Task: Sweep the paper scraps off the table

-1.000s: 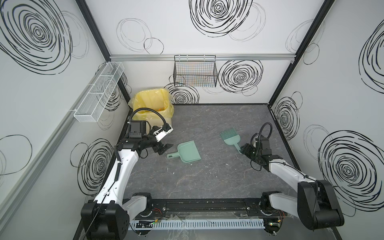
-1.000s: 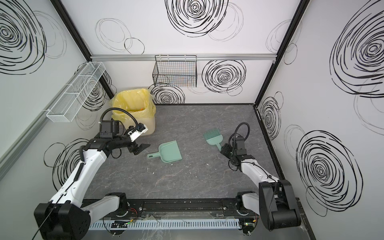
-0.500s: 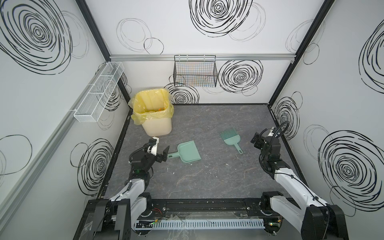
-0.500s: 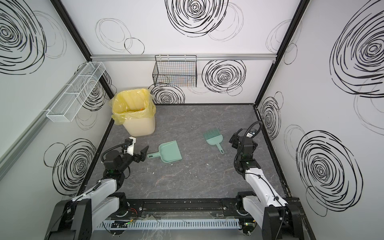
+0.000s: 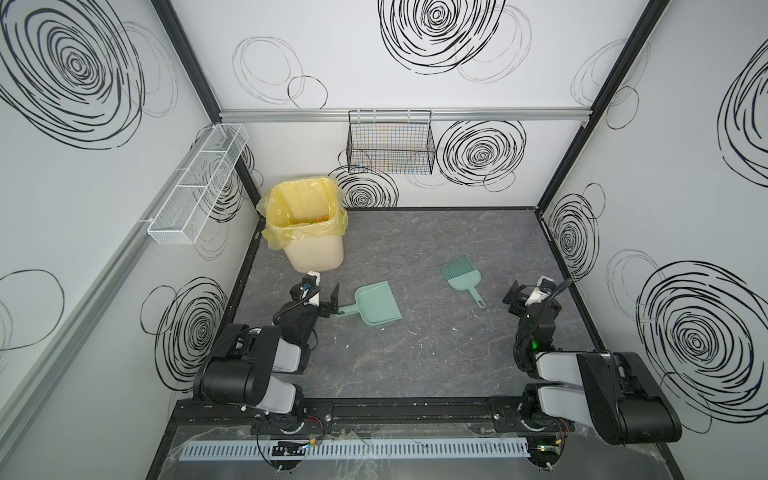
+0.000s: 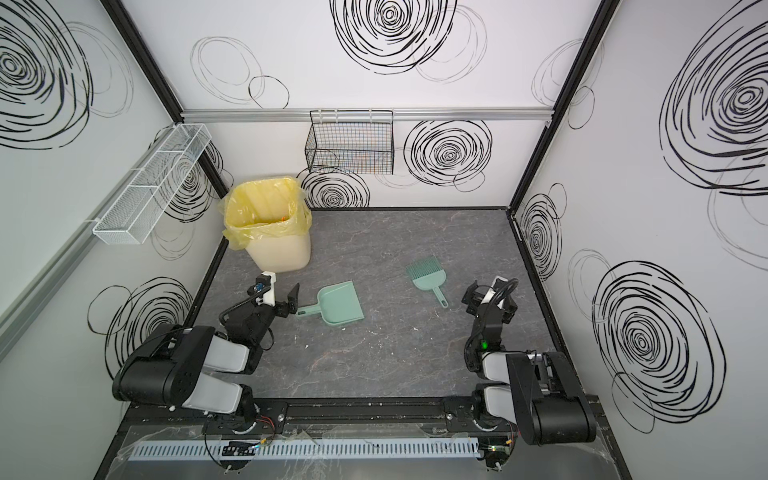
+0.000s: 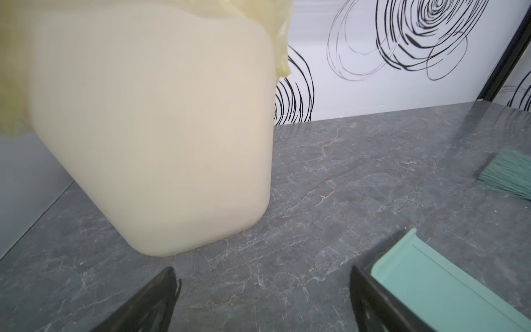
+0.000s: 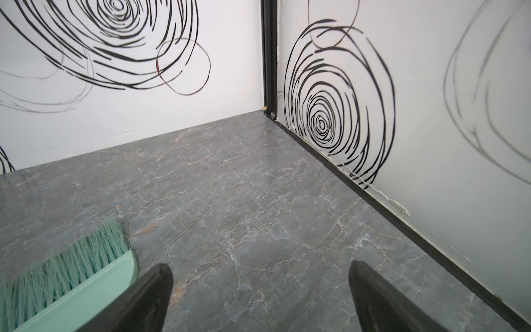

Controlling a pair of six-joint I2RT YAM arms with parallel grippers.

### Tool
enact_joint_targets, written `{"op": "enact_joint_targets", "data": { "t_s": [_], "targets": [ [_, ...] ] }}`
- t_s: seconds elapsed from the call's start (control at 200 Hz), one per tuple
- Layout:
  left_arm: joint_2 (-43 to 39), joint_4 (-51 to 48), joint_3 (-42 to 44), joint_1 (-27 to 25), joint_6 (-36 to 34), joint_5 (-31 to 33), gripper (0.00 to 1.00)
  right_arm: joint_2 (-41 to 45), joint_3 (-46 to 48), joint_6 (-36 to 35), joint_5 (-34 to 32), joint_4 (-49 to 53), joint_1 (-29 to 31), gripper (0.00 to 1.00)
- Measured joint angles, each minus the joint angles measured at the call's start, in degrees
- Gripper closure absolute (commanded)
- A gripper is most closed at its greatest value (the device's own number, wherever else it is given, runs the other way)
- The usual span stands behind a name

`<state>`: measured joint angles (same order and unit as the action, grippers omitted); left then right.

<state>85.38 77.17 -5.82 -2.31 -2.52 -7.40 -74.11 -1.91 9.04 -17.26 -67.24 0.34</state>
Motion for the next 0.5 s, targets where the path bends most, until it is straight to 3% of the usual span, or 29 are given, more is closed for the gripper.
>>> {"op": "enact_joint_targets", "data": {
  "t_s": [0.13,0.245,0.495],
  "targets": [
    [0.2,1.4,-0.7,0.0,0.0,0.6,0.04,-5.1,-0.2,-0.6,2.6,-5.0,-1.3,0.00],
    [0.2,0.5,-2.5,0.6,0.5,0.5,0.04,-9.9,-6.6,-1.0,3.5,-2.2,-1.3,0.00],
    [0.3,0.5,-3.2,2.5,1.6,-1.2,0.04,-9.9,-8.9,-1.4,4.4,-1.4,-1.2,0.00]
  ]
}}
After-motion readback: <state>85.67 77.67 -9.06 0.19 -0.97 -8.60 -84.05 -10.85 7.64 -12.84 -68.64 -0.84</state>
